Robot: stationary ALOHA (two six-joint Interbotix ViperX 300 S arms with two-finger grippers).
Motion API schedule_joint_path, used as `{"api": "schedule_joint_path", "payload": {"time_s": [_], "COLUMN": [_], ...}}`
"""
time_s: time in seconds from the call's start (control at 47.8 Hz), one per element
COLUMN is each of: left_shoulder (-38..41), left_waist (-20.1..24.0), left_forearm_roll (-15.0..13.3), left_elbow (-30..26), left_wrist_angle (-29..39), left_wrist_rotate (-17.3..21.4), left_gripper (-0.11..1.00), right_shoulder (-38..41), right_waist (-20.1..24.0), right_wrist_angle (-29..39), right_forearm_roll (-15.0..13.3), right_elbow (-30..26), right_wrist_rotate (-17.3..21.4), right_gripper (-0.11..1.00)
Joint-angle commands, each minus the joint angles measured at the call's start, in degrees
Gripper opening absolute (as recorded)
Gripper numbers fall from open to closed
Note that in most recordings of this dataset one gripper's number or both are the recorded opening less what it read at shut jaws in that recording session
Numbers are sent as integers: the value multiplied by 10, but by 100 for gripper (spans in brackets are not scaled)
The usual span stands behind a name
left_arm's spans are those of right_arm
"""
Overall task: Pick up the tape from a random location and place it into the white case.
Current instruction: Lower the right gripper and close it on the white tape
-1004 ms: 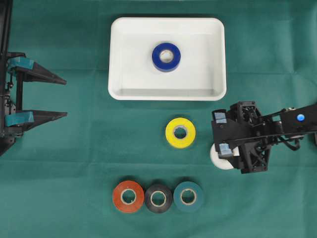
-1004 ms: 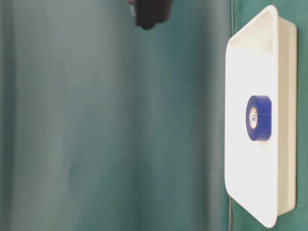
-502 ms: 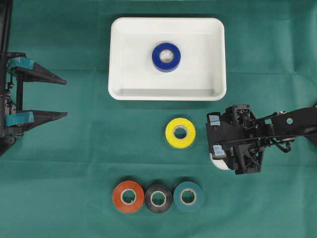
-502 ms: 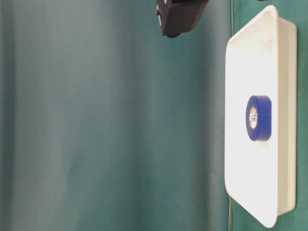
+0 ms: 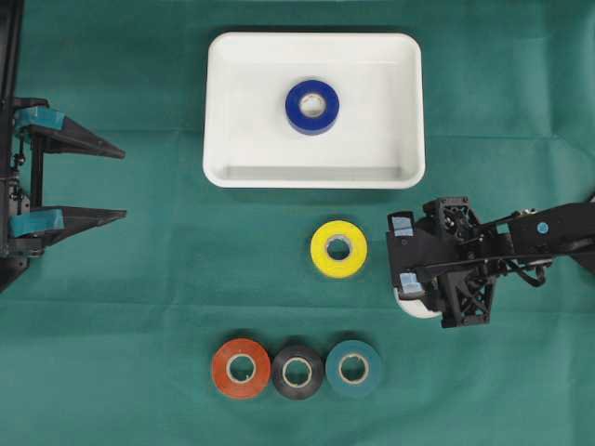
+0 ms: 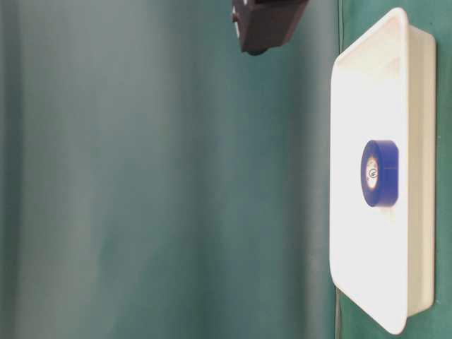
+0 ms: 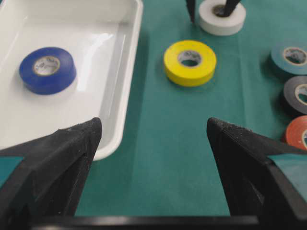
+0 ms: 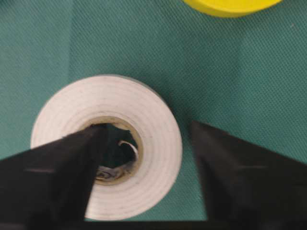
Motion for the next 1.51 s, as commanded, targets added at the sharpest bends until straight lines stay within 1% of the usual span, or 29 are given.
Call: {"api": "schedule_joint_path", "payload": {"time_s": [0.0, 0.021, 0.042, 0.084, 0.502, 0.732, 1.192, 1.485], "left_shoulder": [5, 5, 5, 5, 5, 5, 5, 5], "left_waist": [-2, -2, -2, -1, -2, -2, -2, -2], "left_forearm_roll": [-1, -1, -1, -1, -1, -1, -1, -1], "left_elbow": [-6, -6, -6, -6, -6, -7, -7, -7], "left_wrist_angle": [-3, -3, -3, -3, 2, 2, 4, 6], "left_wrist_rotate": [-1, -1, -1, -1, -1, -1, -1, -1], "left_gripper": [90, 90, 90, 90, 90, 90, 90, 90], "right_shoulder": [-5, -4, -5, -5, -5, -18, -93, -125], "right_waist": [1, 1, 1, 1, 1, 1, 1, 1], "right_wrist_angle": [2, 4, 5, 10, 15, 26, 134, 235], "right_forearm_roll": [-2, -2, -2, -2, -2, -2, -21, -26], "right_elbow": [-5, -5, -5, -5, -9, -23, -75, -128], "right_wrist_rotate": [-3, -3, -3, -3, -2, -2, 0, 0], "right_gripper": [54, 46, 40, 34, 33, 33, 33, 33]}}
